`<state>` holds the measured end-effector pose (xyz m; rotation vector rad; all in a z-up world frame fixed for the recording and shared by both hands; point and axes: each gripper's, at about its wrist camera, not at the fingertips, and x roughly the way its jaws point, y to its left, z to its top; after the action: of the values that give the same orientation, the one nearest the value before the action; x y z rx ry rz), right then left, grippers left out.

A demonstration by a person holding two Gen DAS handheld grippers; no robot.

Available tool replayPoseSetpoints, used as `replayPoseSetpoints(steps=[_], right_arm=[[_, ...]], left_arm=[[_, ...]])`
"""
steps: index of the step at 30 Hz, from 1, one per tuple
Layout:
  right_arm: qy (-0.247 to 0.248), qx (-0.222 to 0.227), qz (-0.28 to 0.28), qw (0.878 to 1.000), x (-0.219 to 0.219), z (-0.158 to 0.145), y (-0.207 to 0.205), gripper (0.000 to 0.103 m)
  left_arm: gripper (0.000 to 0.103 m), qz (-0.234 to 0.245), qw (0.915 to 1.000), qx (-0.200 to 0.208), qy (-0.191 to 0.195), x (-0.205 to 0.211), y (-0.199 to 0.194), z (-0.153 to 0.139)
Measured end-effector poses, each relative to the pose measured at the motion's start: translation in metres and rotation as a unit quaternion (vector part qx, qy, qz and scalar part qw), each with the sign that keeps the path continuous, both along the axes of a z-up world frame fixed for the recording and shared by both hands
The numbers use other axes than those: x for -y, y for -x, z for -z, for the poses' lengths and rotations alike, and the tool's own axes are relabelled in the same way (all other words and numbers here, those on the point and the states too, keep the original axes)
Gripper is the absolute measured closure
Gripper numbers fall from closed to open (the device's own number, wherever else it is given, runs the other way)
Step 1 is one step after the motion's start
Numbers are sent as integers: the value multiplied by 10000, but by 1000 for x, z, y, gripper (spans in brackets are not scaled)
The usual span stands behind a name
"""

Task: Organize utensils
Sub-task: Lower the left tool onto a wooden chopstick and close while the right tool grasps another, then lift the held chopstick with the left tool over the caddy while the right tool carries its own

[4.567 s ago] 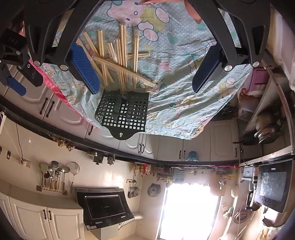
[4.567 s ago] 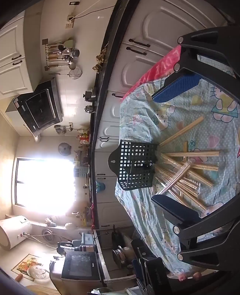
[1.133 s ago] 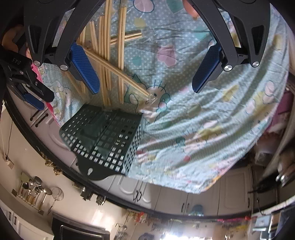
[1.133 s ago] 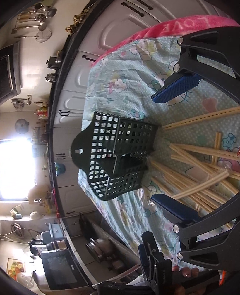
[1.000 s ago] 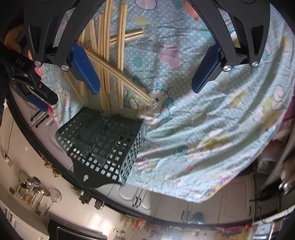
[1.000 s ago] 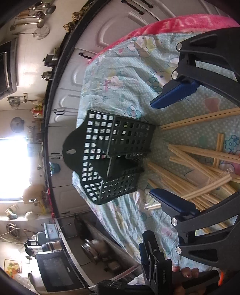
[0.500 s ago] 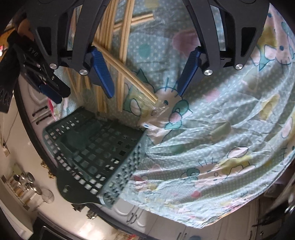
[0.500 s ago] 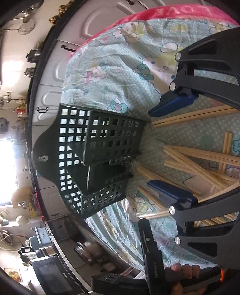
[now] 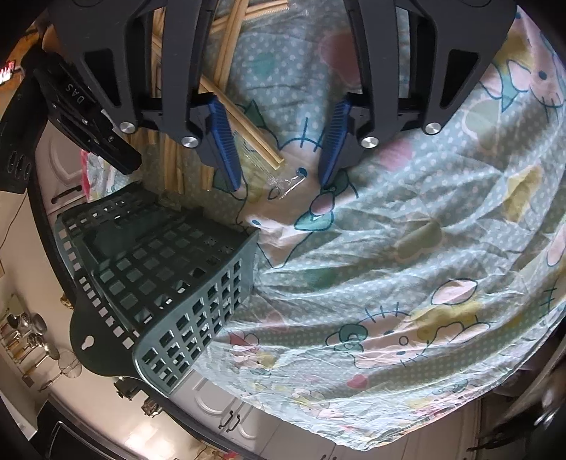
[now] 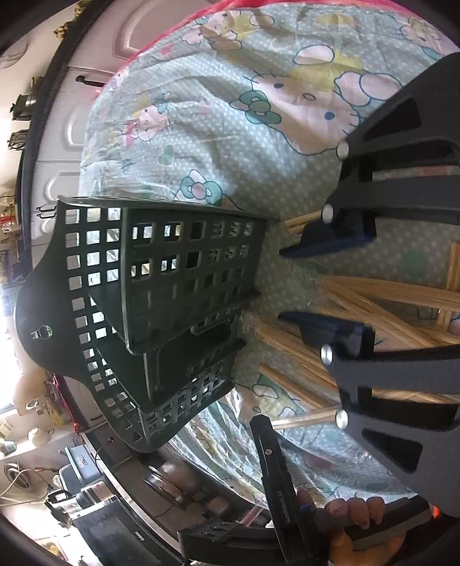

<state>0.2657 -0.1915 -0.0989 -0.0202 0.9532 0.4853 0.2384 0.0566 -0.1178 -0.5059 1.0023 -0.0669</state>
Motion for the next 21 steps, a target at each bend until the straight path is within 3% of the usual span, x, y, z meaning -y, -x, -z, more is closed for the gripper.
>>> replayPoseSetpoints(steps=[7,15,21], right_arm=[[-100,151,-67,9998,5,-10,7,100],[-293,413,-169,9986,6,-34,21,102],[-428,682,-336,9962,-1,-59,34,102]], left_arm=[[92,128,9999,81,26,1,-2,1],[100,258,9991,232,228,-6,3,-7],[100,351,9970,577,365,-13,14,-33]])
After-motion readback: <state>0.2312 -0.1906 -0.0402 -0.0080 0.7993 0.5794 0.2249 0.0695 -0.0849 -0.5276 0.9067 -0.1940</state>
